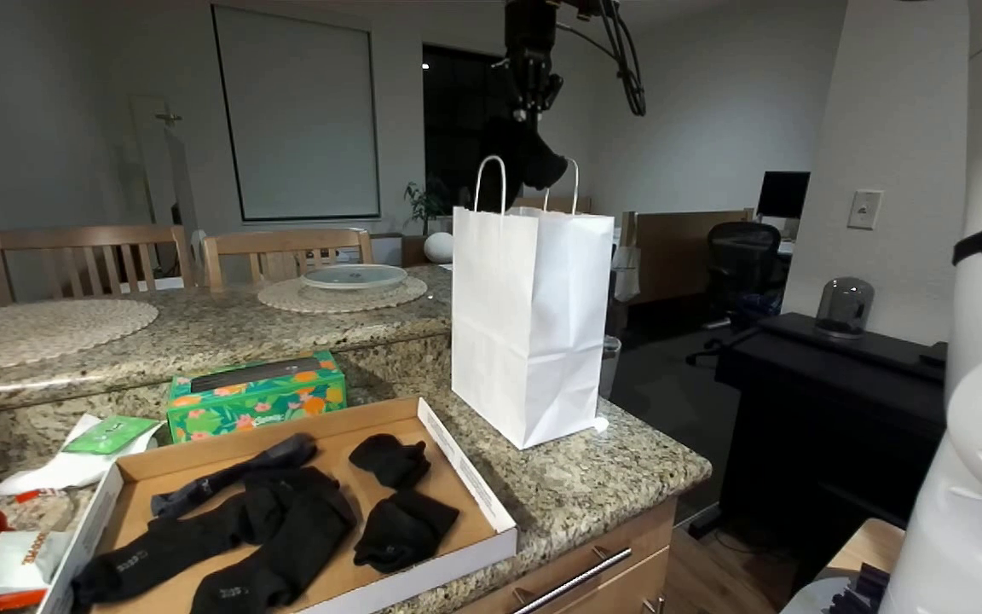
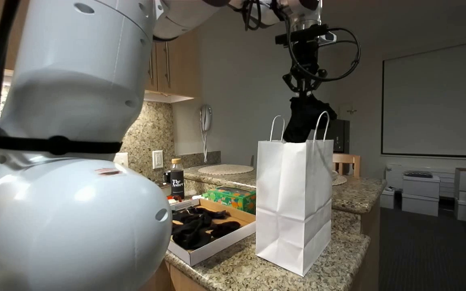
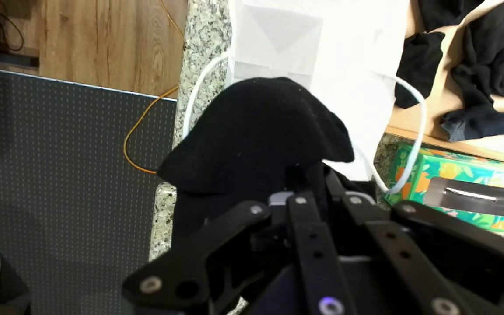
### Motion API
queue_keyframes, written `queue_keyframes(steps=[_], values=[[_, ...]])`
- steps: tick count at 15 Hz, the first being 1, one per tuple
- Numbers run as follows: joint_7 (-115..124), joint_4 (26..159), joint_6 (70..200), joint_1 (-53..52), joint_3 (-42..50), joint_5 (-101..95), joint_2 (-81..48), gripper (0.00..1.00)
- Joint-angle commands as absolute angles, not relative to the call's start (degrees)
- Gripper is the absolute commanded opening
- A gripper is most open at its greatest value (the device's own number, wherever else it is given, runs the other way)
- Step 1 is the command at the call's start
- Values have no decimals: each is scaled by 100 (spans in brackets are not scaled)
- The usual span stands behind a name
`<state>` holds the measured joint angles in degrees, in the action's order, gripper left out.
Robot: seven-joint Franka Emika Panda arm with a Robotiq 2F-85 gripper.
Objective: Put the black socks in the white bag
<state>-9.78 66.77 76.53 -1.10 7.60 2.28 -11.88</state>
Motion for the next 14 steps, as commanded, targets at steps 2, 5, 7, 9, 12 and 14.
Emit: queue_keyframes(steps=[2, 5, 7, 9, 12, 14], values=[[-1002, 6787, 7671, -173, 723, 68, -1092, 35], [-961, 6881, 7722, -209, 701, 64, -983, 47], [-917, 6935, 7742, -243, 706, 54, -899, 60], [-891, 6996, 7770, -263, 695, 56, -806, 73], [-824, 7090, 7800, -341, 665, 1, -653, 92], [-871, 7164, 7798, -423, 617, -1, -498, 99]])
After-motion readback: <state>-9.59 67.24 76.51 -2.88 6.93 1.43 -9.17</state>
